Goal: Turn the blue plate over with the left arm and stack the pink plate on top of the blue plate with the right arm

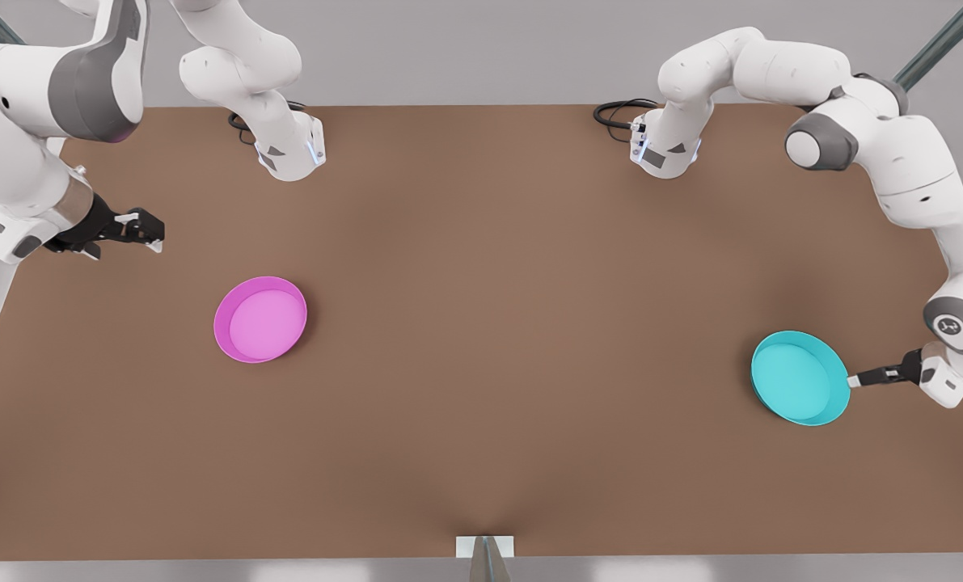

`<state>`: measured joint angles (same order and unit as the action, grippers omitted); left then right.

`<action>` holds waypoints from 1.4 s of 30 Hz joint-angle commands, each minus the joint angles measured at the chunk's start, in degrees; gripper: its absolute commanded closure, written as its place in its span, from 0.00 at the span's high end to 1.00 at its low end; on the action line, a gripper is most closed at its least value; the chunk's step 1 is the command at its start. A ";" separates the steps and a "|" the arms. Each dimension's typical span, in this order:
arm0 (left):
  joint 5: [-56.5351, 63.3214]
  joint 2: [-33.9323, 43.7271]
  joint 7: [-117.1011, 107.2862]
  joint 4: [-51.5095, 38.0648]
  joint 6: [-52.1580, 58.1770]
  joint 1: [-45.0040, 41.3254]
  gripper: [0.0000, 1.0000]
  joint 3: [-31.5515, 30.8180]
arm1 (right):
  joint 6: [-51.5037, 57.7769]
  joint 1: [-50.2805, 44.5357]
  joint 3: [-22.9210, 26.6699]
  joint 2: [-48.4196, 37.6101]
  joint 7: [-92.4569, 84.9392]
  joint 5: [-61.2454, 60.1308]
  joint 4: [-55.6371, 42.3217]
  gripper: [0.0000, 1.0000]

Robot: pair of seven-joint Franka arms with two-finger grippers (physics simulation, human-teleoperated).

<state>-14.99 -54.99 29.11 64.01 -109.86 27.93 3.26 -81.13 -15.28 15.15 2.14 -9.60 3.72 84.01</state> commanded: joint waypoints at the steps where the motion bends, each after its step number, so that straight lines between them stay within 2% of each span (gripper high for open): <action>1: 0.14 -0.30 19.14 0.06 0.00 0.02 1.00 -0.01 | 0.19 5.61 0.24 -0.03 -0.15 -0.03 0.01 1.00; 4: 0.14 -0.74 18.87 0.06 0.09 0.02 0.98 -0.01 | 0.71 5.61 0.24 0.32 -0.15 -0.03 -0.07 1.00; 5: 0.14 -0.91 18.52 0.15 0.09 -0.07 0.83 -0.01 | 0.71 5.61 0.24 0.32 -0.15 -0.03 0.01 1.00; 6: 0.14 -0.91 18.00 0.15 0.09 -0.16 0.82 -0.01 | 0.71 5.61 0.24 0.32 -0.15 -0.03 0.01 1.00; 8: 0.05 -1.00 17.03 1.29 0.00 -0.24 0.69 -0.01 | 0.72 5.61 0.24 0.41 -0.06 -0.03 0.01 1.00; 15: -0.65 -2.41 15.97 1.29 0.00 -0.42 0.69 -0.01 | 1.15 5.52 0.24 0.58 -0.15 -0.12 0.01 1.00; 19: -0.65 -2.50 14.13 1.29 0.00 -0.51 0.50 -0.09 | 1.42 5.52 0.24 0.76 -0.15 -0.12 -0.07 1.00; 26: -0.56 -2.93 13.25 1.29 0.00 -0.68 0.50 -0.18 | 1.33 5.44 0.24 1.02 -0.15 -0.12 -0.16 1.00; 29: -0.65 -3.11 13.16 1.29 0.00 -0.68 0.46 -0.18 | 1.42 5.44 0.24 1.02 -0.15 -0.12 -0.16 1.00; 31: -0.65 -3.02 12.02 1.29 0.09 -0.68 0.30 -0.18 | 1.42 5.44 0.24 1.02 -0.15 -0.21 -0.16 1.00; 33: -0.65 -3.02 11.23 1.29 0.09 -0.77 0.23 -0.27 | 1.42 5.44 0.24 1.11 -0.24 -0.21 -0.16 1.00; 38: -0.56 -2.50 8.15 1.29 0.70 -0.86 0.21 -0.53 | 1.42 5.44 0.24 1.11 -0.24 -0.29 -0.16 1.00; 42: -0.12 0.93 1.92 1.29 4.31 -3.14 0.21 -0.53 | 1.42 5.52 0.24 1.29 -0.24 -0.29 -0.25 1.00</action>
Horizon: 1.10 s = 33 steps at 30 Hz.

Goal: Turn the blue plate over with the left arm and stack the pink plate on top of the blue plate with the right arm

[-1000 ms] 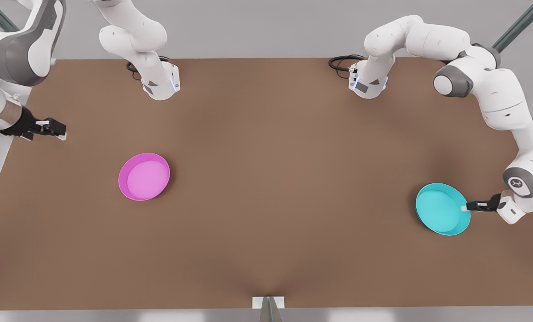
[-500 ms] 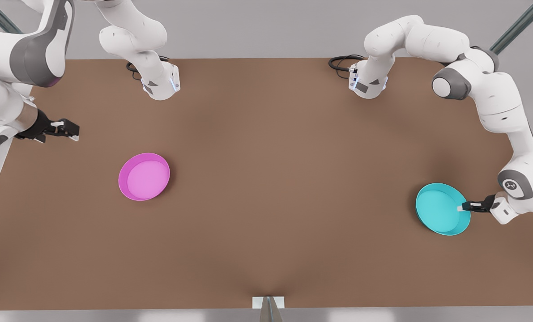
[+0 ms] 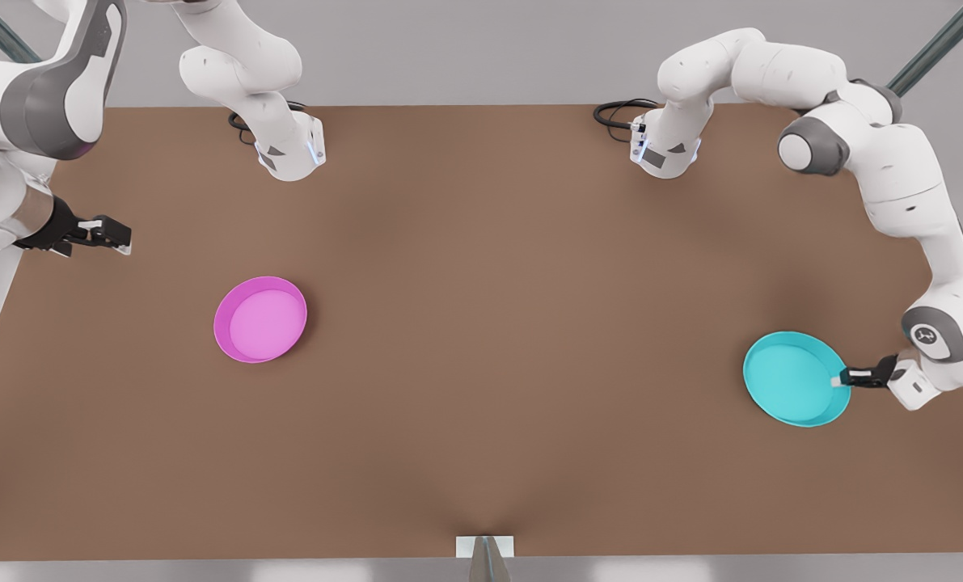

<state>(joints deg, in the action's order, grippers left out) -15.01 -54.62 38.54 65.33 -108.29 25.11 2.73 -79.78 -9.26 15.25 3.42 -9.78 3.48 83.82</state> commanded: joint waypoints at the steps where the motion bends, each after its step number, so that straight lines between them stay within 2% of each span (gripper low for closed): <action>1: -0.11 1.45 -8.74 -0.03 3.17 -0.85 0.21 0.00 | 0.06 -0.49 0.13 0.00 -0.07 -0.14 -0.06 1.00; 5: 4.01 9.97 -25.51 -0.03 8.80 -9.54 0.21 0.08 | 0.06 -0.49 0.13 0.09 -0.07 -0.14 -0.06 1.00; 7: 5.33 14.45 -35.63 -0.03 9.94 -16.75 0.21 0.26 | 0.06 -0.49 0.13 0.18 -0.07 -0.22 -0.06 1.00; 9: 12.37 17.79 -47.76 -0.03 10.03 -24.75 0.21 0.17 | 0.06 -0.49 0.13 0.18 -0.07 -0.14 -0.06 1.00; 13: 20.53 20.70 -64.53 -0.99 11.53 -36.79 0.21 0.44 | 0.15 -0.41 0.13 0.18 -0.07 -0.22 0.02 1.00; 16: 37.14 19.38 -84.41 -3.54 10.74 -49.35 0.21 0.61 | 0.41 -0.41 0.13 0.35 -0.07 -0.22 -0.06 1.00; 17: 38.65 19.29 -86.61 -4.07 8.99 -54.35 0.21 4.45 | 0.41 -0.49 0.13 0.35 -0.07 -0.22 -0.06 1.00; 18: 38.39 19.03 -86.53 -4.25 6.44 -64.36 0.21 16.48 | 0.41 -0.49 0.13 0.53 -0.07 -0.22 -0.06 1.00; 20: 38.56 16.31 -92.85 -4.42 3.79 -72.56 0.21 22.84 | 0.50 -0.49 0.13 0.53 -0.07 -0.22 -0.06 1.00; 22: 38.56 12.26 -94.17 -4.69 3.79 -83.81 0.21 33.92 | 0.59 -0.49 0.13 0.62 -0.24 -0.22 -0.06 1.00; 25: 39.61 5.76 -99.88 -4.60 3.88 -95.77 0.21 46.31 | 0.59 -0.41 0.13 0.62 -0.33 -0.40 -0.15 1.00; 29: 57.10 -0.13 -125.54 -2.75 4.76 -100.61 0.21 45.26 | 0.59 -0.41 0.13 0.71 -0.15 -0.49 -0.15 1.00; 33: 78.54 -4.53 -154.99 8.14 3.79 -106.94 0.21 42.98 | 0.85 -0.32 0.22 1.15 -0.15 -0.58 -0.15 1.00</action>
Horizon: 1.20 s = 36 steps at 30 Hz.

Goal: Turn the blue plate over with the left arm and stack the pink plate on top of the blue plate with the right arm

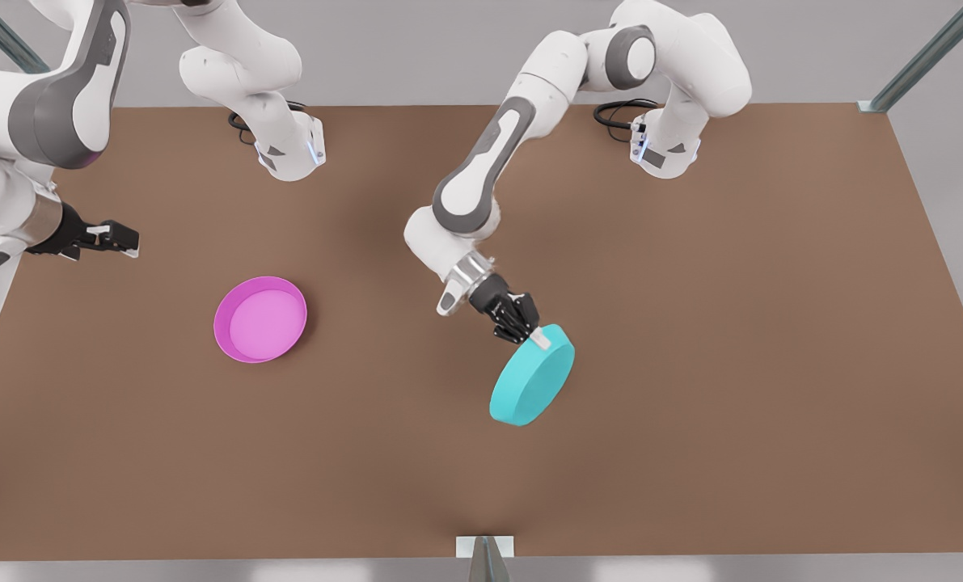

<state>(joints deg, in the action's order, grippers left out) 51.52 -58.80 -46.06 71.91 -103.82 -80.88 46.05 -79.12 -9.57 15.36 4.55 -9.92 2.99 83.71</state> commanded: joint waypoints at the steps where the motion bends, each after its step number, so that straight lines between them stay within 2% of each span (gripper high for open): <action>1: 14.91 -0.70 -72.93 2.53 -0.42 -1.04 0.21 -1.31 | 0.20 -0.01 0.11 0.02 -0.02 -0.09 -0.04 1.00; 4: 23.18 -5.18 -88.49 4.20 -0.41 -0.60 0.21 -2.90 | 0.28 -0.01 0.11 0.02 -0.02 -0.09 0.05 1.00; 6: 23.45 -7.38 -93.95 4.64 -0.24 0.72 0.21 -5.80 | 0.29 -0.01 0.11 0.02 -0.02 -0.18 0.14 1.00; 8: 23.71 -9.22 -95.43 4.64 0.11 1.16 0.21 -5.89 | 0.37 -0.01 0.11 0.02 -0.02 -0.18 0.05 1.00; 9: 27.49 -11.60 -102.73 4.64 0.29 1.78 0.21 -6.15 | 0.37 -0.01 0.11 0.10 -0.10 -0.18 0.05 1.00; 14: 27.49 -13.71 -106.52 4.55 2.49 2.30 0.21 -8.70 | 0.73 -0.10 0.11 0.46 -0.02 -0.18 0.05 1.00; 15: 27.14 -13.71 -106.08 4.38 2.49 2.30 0.29 -9.05 | 0.73 -0.01 0.11 0.54 -0.02 -0.18 0.05 1.00; 17: 27.14 -13.71 -105.46 4.29 3.10 2.30 0.80 -9.05 | 0.73 -0.10 0.11 0.54 -0.10 -0.18 0.05 1.00; 19: 24.34 -12.56 -102.39 3.76 3.10 2.30 0.83 -10.81 | 0.81 -0.10 0.11 0.72 -0.02 -0.18 0.05 1.00; 21: 14.77 -11.69 -96.42 -0.28 2.84 2.30 0.85 -12.13 | 0.90 -0.10 0.11 0.72 -0.02 -0.18 0.05 1.00; 24: -2.72 -6.33 -85.00 -4.06 3.10 2.04 0.84 -19.77 | 0.90 -0.01 0.11 0.81 -0.02 -0.18 0.05 1.00; 25: -7.20 -4.22 -81.66 -4.41 2.58 2.04 0.84 -21.08 | 0.90 -0.10 0.11 0.81 -0.02 -0.18 0.14 1.00; 27: -20.40 -3.25 -77.95 -12.05 2.75 2.04 0.84 -21.62 | 0.90 -0.10 0.11 0.89 -0.02 -0.18 0.05 1.00; 28: -30.76 1.49 -74.19 -12.85 2.40 2.21 0.84 -23.20 | 0.90 -0.10 0.11 0.89 -0.10 -0.18 0.05 1.00; 29: -43.59 9.82 -66.11 -12.85 3.19 2.48 0.83 -22.76 | 0.90 -0.01 0.11 0.89 -0.10 -0.18 0.14 1.00; 30: -57.48 24.33 -50.03 -12.76 12.39 7.65 0.83 -22.23 | 0.81 0.43 0.11 1.33 -0.81 -0.18 0.49 1.00; 31: -62.85 33.21 -35.01 -12.85 22.24 13.28 0.84 -22.32 | 0.38 1.22 0.11 2.47 -1.07 -0.26 1.36 1.00; 33: -63.56 39.64 3.35 -12.94 36.48 26.62 0.84 -21.97 | -0.85 2.10 0.02 5.28 -0.81 -4.64 3.38 1.00; 34: -63.48 40.17 17.43 -13.03 38.86 31.37 0.85 -19.79 | -3.48 2.10 0.02 7.30 -0.46 -4.92 4.00 1.00; 35: -63.39 40.52 35.31 -12.59 39.31 33.15 0.87 -11.09 | -6.04 2.36 0.02 8.37 -0.37 -5.45 7.43 1.00; 36: -62.68 39.73 47.10 -12.32 39.31 33.06 0.99 -5.54 | -9.37 2.45 0.02 8.80 -0.28 -5.54 11.56 1.00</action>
<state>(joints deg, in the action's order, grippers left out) -5.73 -19.40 -91.41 59.61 -78.62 -48.34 37.26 -82.48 -7.22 15.34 12.73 -10.15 -0.80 94.31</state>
